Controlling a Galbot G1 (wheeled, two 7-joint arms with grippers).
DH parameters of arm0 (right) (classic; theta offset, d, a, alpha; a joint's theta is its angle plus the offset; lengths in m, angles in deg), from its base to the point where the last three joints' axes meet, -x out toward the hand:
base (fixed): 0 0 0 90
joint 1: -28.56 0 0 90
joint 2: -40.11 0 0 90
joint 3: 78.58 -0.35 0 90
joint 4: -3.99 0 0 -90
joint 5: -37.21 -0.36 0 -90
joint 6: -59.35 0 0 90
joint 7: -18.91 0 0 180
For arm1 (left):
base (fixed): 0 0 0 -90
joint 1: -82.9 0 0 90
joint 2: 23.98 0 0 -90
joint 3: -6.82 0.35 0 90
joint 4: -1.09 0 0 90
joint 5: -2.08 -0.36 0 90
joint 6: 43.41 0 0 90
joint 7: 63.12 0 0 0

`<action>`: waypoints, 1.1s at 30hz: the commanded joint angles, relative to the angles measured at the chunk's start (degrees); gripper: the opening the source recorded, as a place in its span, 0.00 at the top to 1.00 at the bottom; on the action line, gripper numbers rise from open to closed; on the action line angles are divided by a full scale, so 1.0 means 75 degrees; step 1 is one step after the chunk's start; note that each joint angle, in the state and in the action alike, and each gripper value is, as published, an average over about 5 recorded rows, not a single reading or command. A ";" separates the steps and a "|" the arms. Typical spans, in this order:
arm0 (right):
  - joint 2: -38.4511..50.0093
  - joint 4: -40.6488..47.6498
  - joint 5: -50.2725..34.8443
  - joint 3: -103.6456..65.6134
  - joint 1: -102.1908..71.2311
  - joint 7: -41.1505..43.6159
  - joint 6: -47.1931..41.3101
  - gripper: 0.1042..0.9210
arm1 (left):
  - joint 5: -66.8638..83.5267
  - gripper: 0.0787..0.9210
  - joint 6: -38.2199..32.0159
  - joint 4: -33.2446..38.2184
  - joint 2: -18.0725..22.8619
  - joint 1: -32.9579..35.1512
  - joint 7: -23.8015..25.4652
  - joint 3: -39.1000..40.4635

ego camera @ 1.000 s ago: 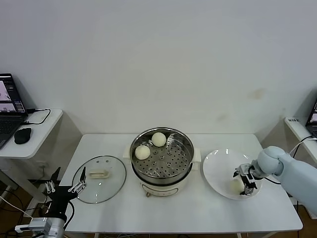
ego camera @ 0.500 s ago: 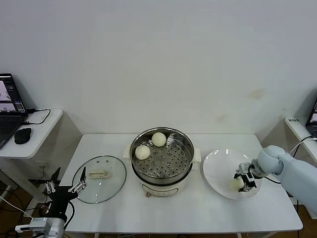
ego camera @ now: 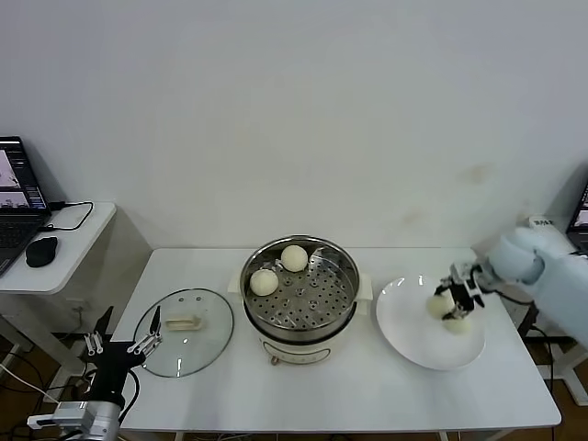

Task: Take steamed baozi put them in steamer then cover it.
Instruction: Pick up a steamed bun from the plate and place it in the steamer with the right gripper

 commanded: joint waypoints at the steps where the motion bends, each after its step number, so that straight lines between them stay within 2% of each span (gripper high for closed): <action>1: -0.0951 -0.0204 -0.1606 0.2147 0.3800 -0.0081 -0.0177 0.40 | 0.0009 0.12 0.0000 0.0127 0.0009 0.0040 -0.0003 -0.0030; 8: -0.2447 -0.0809 -0.2613 0.2768 0.4265 -0.0581 -0.0242 0.40 | -0.0006 0.12 -0.0007 0.0163 0.0072 0.0048 -0.0012 -0.0070; 13: -0.3206 -0.1017 -0.2817 0.3161 0.4103 -0.0772 0.0082 0.40 | 0.0001 0.12 -0.0008 0.0211 0.0130 0.0043 -0.0017 -0.0161; 20: -0.4074 -0.0650 -0.1827 0.3595 0.3479 -0.0766 0.1336 0.39 | 0.0040 0.12 -0.0010 0.0301 0.0194 0.0059 -0.0024 -0.0301; 26: -0.4444 -0.0404 -0.0422 0.3945 0.3263 -0.0813 0.2461 0.39 | 0.0084 0.12 -0.0016 0.0350 0.0227 0.0096 -0.0032 -0.0387; 33: -0.4800 -0.0293 0.0420 0.4205 0.3246 -0.0977 0.3372 0.39 | 0.0099 0.12 -0.0018 0.0394 0.0308 0.0106 -0.0051 -0.0415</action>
